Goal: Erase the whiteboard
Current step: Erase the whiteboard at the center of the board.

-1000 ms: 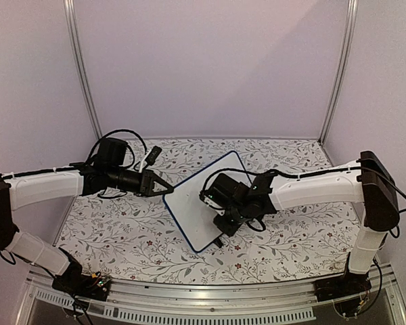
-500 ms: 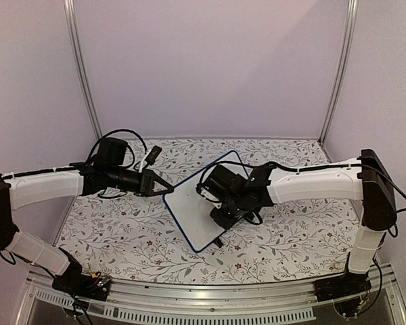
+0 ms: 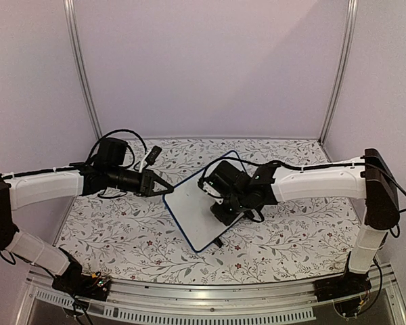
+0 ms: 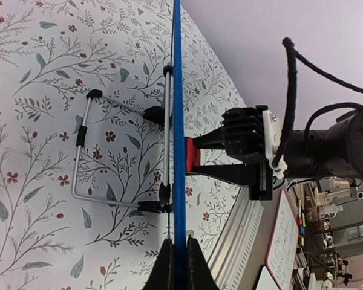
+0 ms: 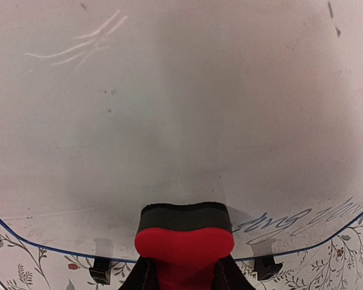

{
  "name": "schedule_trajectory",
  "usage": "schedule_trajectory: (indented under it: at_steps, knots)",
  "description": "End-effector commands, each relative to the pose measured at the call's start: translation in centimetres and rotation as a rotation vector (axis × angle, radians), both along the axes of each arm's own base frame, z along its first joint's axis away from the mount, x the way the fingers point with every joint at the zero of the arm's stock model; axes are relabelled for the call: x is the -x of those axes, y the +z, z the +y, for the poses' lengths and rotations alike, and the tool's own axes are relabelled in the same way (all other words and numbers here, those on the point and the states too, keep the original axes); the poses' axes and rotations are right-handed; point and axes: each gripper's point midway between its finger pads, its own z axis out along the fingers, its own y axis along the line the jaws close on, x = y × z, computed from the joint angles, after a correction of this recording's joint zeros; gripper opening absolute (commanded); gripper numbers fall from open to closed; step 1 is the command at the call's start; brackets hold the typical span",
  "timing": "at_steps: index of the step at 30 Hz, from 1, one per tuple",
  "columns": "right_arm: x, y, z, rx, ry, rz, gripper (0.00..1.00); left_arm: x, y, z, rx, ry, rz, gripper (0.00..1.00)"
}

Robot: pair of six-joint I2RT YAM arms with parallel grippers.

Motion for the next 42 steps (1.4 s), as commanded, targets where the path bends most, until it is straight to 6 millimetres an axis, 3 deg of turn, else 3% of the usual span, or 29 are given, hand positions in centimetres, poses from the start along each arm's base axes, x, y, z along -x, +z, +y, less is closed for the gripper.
schedule_trajectory:
  at_steps: [1,8,22,27,37,42]
  knots:
    - [0.6,-3.1,-2.3,0.033,-0.046,0.047,0.25,1.3,1.5,-0.7,0.055,-0.074,-0.027,0.00]
    - [1.2,-3.9,-3.1,0.036,-0.065,0.066,0.25,1.3,1.4,-0.7,0.055,-0.075,-0.025,0.00]
    - [-2.8,1.7,0.4,-0.031,-0.054,-0.064,0.25,1.3,1.4,-0.7,0.054,-0.072,-0.028,0.00]
    - [-2.7,0.8,-0.1,-0.012,-0.053,-0.050,0.25,1.3,1.5,-0.7,0.054,-0.074,-0.032,0.00]
    - [-0.4,-2.6,-2.4,0.007,-0.077,0.038,0.24,1.3,1.4,-0.7,0.053,-0.075,-0.025,0.00]
    - [0.2,-3.0,-3.1,0.007,-0.085,0.056,0.24,1.3,1.3,-0.7,0.053,-0.074,-0.025,0.00]
